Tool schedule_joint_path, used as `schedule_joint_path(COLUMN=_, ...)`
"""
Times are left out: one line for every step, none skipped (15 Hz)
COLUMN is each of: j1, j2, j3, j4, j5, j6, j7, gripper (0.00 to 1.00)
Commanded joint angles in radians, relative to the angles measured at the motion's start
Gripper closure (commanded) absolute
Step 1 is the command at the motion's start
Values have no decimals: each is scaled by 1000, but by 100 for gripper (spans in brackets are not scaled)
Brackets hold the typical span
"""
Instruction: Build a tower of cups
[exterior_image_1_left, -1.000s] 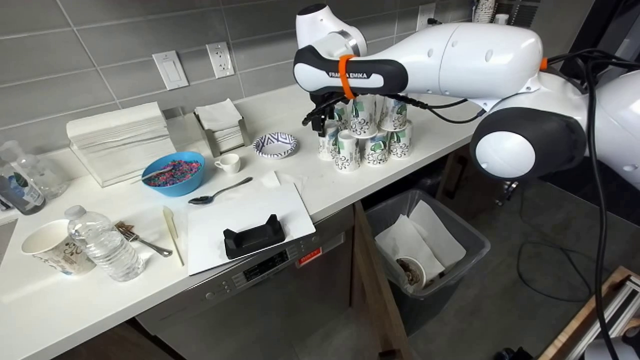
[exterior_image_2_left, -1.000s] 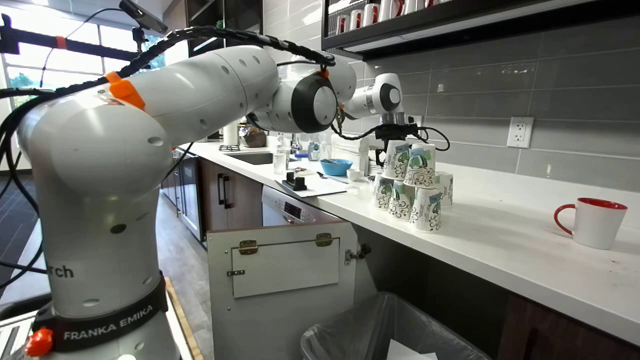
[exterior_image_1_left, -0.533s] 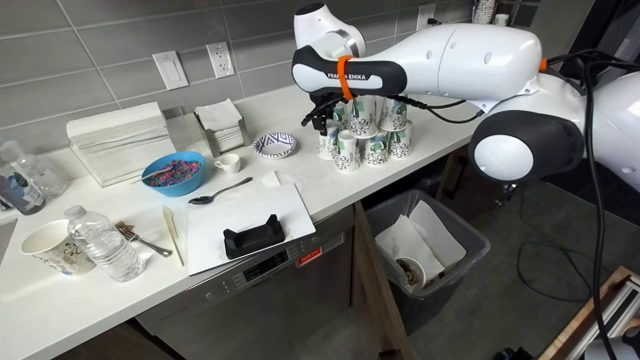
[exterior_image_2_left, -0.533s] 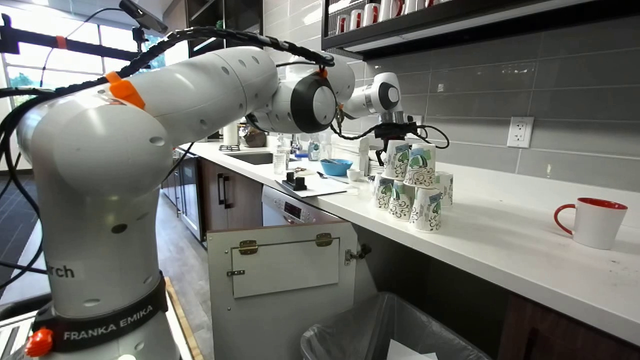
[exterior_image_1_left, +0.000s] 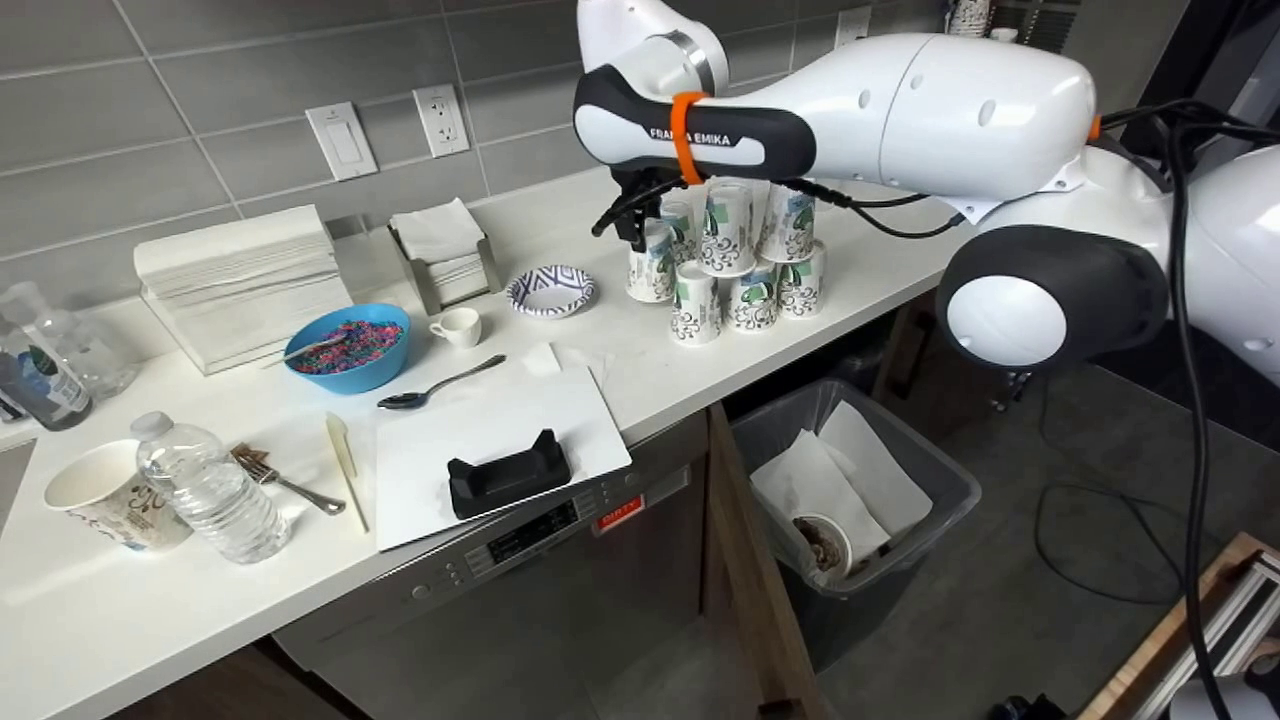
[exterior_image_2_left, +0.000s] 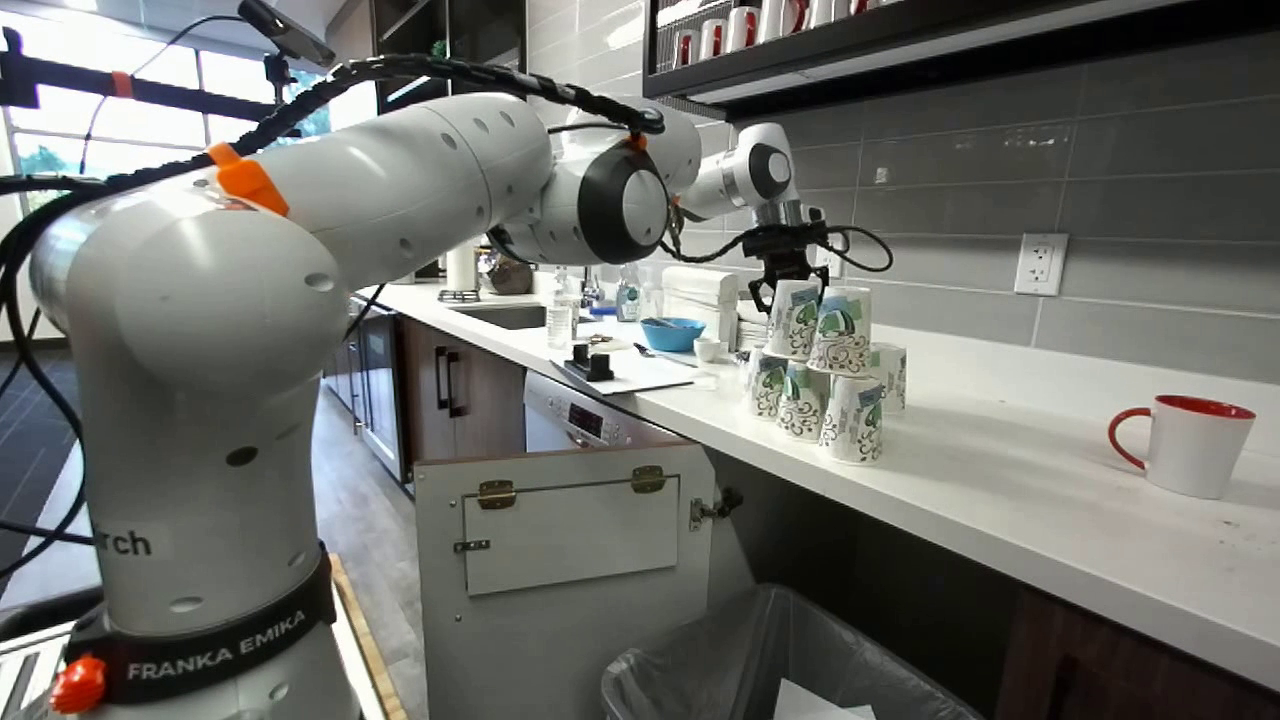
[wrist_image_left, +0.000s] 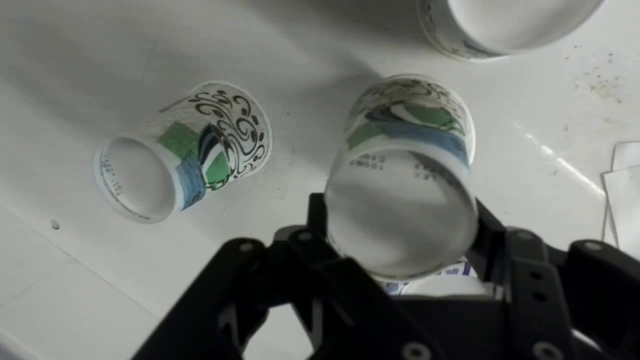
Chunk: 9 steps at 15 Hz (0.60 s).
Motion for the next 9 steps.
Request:
schedule_joint_path(j1=16, j2=-67, j3=-18, j4=1, j5=-36, j6=-49, j7=26, gripper=60)
schedule_joint_path(j1=20, j2=-85, j3=-23, j4=2, j5=-45, j6=-54, j7=29, gripper=60)
schedule_joint_path(j1=23, j2=-103, j3=-29, j4=1, j5=-54, j6=-61, j7=35, gripper=60)
schedule_joint_path(j1=26, j2=-123, j3=-31, j4=0, j5=-61, j6=-73, j7=39, gripper=60)
schedule_joint_path(j1=30, j2=-141, j3=-36, j4=-1, j5=-67, j6=-86, j7=43, gripper=60)
schedule_joint_path(j1=35, j2=-158, j3=-40, j4=-2, j5=-75, j6=-98, j7=46, gripper=60)
schedule_joint_path(j1=38, j2=-176, j3=-42, j4=-2, j5=-81, j6=-109, j7=47, gripper=60)
schedule_joint_path(j1=44, j2=-191, j3=-48, j4=0, j5=-92, j6=-118, j7=52, gripper=60)
schedule_joint_path(j1=48, j2=-208, j3=-49, j4=0, j5=-99, j6=-129, j7=54, gripper=60)
